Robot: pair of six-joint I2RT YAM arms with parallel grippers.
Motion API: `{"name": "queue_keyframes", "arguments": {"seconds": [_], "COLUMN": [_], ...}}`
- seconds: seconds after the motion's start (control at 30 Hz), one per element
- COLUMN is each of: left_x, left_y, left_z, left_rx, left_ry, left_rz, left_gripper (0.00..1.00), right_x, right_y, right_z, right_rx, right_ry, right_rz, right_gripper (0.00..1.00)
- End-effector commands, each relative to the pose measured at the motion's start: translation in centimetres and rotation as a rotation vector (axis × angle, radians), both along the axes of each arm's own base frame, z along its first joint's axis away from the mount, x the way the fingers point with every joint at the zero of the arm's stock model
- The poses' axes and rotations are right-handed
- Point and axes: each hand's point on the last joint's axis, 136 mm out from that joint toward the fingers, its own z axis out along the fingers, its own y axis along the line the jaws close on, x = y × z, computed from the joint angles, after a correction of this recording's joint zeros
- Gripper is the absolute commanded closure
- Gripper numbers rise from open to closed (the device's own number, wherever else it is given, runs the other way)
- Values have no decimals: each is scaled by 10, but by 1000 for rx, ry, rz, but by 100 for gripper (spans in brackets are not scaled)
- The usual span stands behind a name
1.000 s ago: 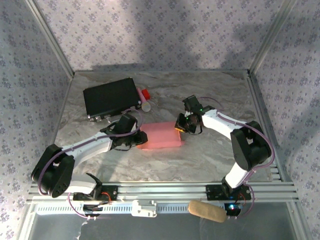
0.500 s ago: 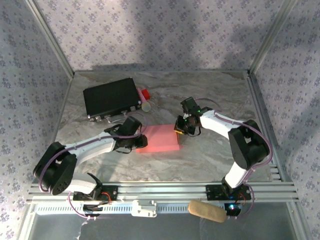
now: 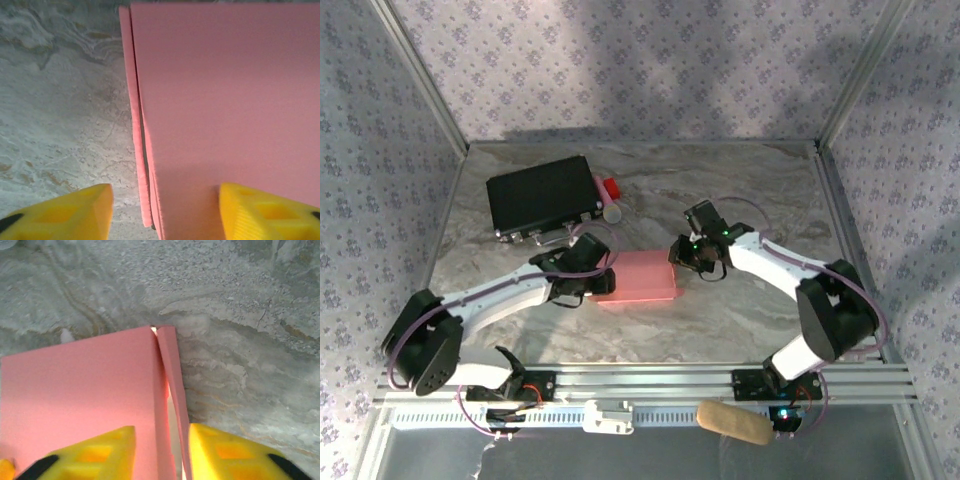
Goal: Fold the paper box
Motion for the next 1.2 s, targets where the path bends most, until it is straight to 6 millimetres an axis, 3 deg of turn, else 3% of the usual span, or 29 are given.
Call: {"name": "queue_keyframes", "arguments": {"seconds": [0.0,0.13,0.27,0.47,0.8,0.9,1.03,1.17], "left_x": [3,7,11,5,-5,-8,-11,-15], "left_y": [-2,4,-2,10,16,19,21,25], "left_z": [21,10,-2,-22,-50,-59,-66,-71], "left_rx": [-26,-111,-220,-154,-73,-53,-65,-60], "left_ry": [-36,-2,8,40,97,110,110,116], "left_rz": [2,27,13,37,25,32,43,58], "left_gripper": [37,37,36,38,38,42,56,58], "right_x": [-6,-18,-26,-37,-45,-47,-46,-44], "right_y": [-3,4,10,-1,0,-3,-7,-9], "right_z": [1,-5,-12,-27,-60,-65,-62,-60], "right_rx": [13,85,134,89,70,64,70,84], "right_ry": [-25,-9,13,40,101,113,104,106], "right_rz": [37,85,111,88,96,79,70,70], "right_gripper": [59,51,50,52,59,64,64,64]}}
